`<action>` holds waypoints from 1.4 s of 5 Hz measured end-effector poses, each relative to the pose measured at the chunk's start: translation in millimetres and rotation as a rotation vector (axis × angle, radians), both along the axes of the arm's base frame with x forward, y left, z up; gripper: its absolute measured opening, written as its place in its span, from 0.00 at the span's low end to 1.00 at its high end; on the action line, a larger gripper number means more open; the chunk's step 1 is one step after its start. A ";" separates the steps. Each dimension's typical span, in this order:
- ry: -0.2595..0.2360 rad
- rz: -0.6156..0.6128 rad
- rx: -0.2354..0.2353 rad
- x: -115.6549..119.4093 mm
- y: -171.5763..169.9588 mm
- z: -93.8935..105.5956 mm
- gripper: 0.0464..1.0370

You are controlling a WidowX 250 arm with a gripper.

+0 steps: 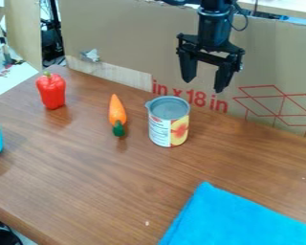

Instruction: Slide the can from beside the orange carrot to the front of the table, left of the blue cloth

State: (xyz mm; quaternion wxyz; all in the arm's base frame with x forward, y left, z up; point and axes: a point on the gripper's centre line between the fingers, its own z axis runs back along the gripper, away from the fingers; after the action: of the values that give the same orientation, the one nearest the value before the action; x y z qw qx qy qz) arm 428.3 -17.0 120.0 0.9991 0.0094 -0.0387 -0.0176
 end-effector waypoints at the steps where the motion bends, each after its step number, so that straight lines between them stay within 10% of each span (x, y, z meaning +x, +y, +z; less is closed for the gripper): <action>1: 0.017 0.030 0.006 6.0 12.0 -11.1 0.96; 7: 0.167 0.043 0.003 -26.2 35.6 -72.8 0.96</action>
State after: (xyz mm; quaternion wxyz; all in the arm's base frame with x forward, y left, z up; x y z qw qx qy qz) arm 402.1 18.6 47.3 0.9989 0.0104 0.0448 0.0033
